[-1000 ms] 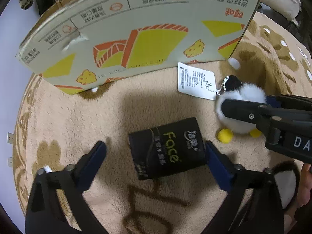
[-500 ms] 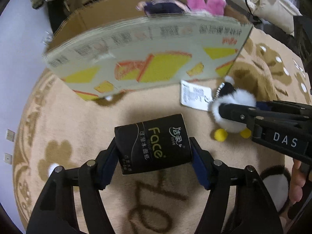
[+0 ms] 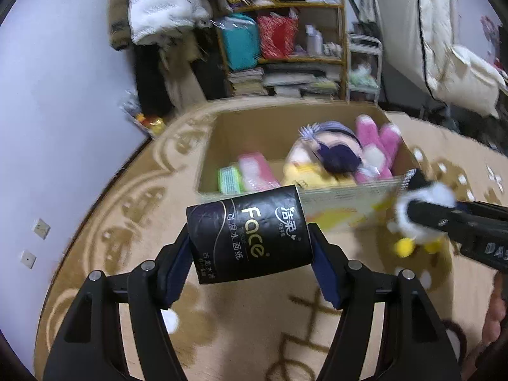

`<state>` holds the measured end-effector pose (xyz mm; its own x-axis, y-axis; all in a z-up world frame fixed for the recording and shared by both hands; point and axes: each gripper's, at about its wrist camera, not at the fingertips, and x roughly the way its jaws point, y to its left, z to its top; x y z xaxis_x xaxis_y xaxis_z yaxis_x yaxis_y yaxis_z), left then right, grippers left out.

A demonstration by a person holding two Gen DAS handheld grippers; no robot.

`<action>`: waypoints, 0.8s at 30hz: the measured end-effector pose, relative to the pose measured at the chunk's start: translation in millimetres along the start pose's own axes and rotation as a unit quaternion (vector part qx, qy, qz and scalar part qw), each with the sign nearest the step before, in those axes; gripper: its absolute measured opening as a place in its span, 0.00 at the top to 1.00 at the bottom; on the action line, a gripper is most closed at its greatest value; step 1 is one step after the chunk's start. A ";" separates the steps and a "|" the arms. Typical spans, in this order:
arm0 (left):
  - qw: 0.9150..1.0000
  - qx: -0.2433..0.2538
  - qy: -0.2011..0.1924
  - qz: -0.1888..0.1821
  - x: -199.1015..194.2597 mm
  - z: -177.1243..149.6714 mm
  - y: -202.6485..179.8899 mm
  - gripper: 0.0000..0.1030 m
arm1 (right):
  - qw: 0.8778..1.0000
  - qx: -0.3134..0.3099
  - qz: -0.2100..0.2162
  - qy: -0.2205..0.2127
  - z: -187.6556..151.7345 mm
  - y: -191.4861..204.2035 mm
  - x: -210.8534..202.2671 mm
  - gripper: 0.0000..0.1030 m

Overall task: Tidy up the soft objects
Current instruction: 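Lift the tissue pack and white chick and carry both over the box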

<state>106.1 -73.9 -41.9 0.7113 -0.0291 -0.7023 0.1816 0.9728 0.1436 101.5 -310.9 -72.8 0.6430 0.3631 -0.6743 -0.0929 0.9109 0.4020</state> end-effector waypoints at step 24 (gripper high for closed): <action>0.994 -0.024 -0.097 0.031 6.8 88.5 47.4 0.34 | 0.987 -0.098 0.008 -0.131 72.1 60.7 -7.4 0.66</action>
<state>179.7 -48.4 21.8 0.8390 -0.0078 -0.5440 0.1034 0.9839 0.1454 145.9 -272.5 1.3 0.8122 0.3375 -0.4758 -0.2331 0.9354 0.2657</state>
